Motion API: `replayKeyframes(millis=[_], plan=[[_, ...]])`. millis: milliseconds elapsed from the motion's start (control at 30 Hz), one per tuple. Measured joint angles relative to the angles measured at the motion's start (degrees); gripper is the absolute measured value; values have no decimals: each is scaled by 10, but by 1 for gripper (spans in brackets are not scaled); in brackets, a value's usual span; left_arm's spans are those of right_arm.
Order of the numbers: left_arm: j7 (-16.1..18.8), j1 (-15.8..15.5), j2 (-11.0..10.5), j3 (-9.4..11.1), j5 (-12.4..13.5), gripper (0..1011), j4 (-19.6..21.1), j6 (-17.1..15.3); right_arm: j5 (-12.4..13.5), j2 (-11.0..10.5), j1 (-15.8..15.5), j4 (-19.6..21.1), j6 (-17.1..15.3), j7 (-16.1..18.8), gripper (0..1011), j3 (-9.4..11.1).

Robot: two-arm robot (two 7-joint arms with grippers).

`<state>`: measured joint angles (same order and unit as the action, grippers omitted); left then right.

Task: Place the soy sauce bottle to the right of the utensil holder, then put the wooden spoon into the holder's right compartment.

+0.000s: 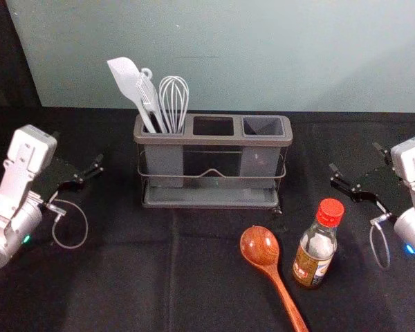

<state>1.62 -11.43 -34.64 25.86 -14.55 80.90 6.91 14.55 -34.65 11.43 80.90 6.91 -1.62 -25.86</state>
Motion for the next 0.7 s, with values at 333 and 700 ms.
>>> replayKeyframes(millis=[333, 700], plan=[[0, 0, 0, 0, 0, 1005, 0, 0, 0, 0, 0, 0, 0, 0, 1004, 0], [0, 0, 0, 0, 0, 1005, 0, 0, 0, 0, 0, 0, 0, 0, 1004, 0]])
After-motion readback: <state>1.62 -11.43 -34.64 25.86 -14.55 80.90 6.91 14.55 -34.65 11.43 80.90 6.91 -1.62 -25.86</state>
